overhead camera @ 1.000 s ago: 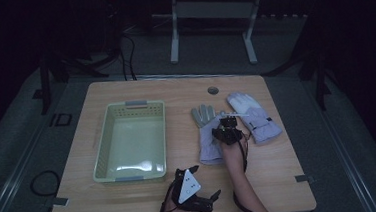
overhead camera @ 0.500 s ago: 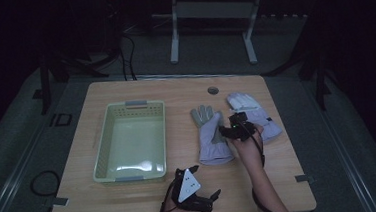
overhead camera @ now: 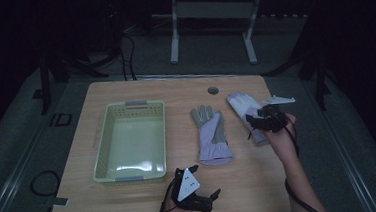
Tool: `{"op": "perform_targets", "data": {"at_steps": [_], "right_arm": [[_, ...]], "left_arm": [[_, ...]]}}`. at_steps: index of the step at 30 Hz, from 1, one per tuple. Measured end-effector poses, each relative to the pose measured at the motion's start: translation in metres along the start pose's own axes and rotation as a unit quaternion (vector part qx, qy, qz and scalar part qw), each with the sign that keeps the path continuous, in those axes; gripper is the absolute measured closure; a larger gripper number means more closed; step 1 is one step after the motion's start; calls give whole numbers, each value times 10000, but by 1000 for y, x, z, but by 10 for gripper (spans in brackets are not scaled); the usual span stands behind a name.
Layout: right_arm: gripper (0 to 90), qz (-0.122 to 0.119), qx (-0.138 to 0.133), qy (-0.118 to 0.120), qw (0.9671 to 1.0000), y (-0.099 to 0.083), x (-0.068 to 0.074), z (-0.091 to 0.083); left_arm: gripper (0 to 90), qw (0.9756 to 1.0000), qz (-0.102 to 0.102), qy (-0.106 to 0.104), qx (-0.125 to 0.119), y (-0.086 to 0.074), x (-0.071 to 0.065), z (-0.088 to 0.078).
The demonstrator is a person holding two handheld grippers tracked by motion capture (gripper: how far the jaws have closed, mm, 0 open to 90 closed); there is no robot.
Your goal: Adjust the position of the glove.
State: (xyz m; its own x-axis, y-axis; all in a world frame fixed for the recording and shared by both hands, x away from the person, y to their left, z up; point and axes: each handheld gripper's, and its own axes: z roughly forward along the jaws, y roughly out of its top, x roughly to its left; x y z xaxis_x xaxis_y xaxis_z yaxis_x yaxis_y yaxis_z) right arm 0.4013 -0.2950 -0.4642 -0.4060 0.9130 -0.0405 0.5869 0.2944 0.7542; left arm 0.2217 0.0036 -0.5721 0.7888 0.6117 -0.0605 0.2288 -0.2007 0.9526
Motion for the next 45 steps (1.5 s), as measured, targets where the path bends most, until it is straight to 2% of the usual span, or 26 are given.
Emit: {"op": "perform_targets", "data": {"at_steps": [1, 3, 6, 9, 16, 17, 19, 25, 28, 29, 31, 32, 34, 35, 37, 38, 40, 41, 45], "right_arm": [[455, 6, -2, -66, 10000, -1, -5, -1], [457, 14, -10, -24, 10000, -3, -15, -1], [470, 211, -13, -94, 9997, -7, -32, 1], [482, 404, 47, -20, 9992, -10, -42, 10], [474, 501, 43, -18, 9987, -4, -61, 23], [471, 475, 47, 58, 9988, -2, -63, 25], [468, 297, 132, -13, 9995, 1, -65, 30], [445, 341, 262, 378, 9984, 2, -69, 49], [445, 270, 435, 376, 9980, -2, -71, 62], [445, 246, 480, 284, 9981, -3, -72, 66], [454, 328, 505, 278, 9978, -7, -78, 73], [455, 373, 587, 301, 9971, -9, -81, 78], [448, 203, 924, 347, 9949, -16, -81, 89], [458, 283, 883, 471, 9946, -19, -82, 90], [521, 459, 875, 579, 9934, -20, -84, 90], [521, 459, 875, 579, 9934, -20, -84, 90], [615, 266, 882, 561, 9942, -20, -79, 89], [630, 242, 923, 498, 9942, -20, -77, 89], [686, 348, 1004, 339, 9938, -17, -71, 89]], "left_arm": [[0, 10000, 17, 8, -1, 0, 0, 0], [0, 10000, 50, 13, 2, 0, -1, 0], [0, 10000, 50, 6, 20, 0, -1, 0], [0, 10000, 66, -2, 15, 0, -1, 0], [0, 9999, 114, -8, -6, 0, -2, 0], [0, 9999, 108, -6, -5, 0, -2, 0], [0, 10000, 97, 8, 0, 0, -2, 0], [0, 10000, 79, 36, -10, 0, -2, 0], [0, 10000, 74, 38, -17, 0, -2, 0], [0, 10000, 75, 42, -17, 0, -2, 0], [0, 10000, 66, 44, -9, 0, -2, 0], [0, 10000, 58, 41, -7, 0, -2, 0], [0, 10000, 32, 15, -4, 0, -1, 0], [0, 10000, 18, 16, -9, 0, -1, 0], [0, 10000, 23, 16, -8, 0, -1, 0], [0, 10000, 23, 16, -8, 0, -1, 0], [0, 10000, 50, 19, -3, 0, -1, 0], [0, 10000, 52, 21, -3, 0, -1, 0], [0, 10000, 52, 14, -16, 0, -1, -1]]}}
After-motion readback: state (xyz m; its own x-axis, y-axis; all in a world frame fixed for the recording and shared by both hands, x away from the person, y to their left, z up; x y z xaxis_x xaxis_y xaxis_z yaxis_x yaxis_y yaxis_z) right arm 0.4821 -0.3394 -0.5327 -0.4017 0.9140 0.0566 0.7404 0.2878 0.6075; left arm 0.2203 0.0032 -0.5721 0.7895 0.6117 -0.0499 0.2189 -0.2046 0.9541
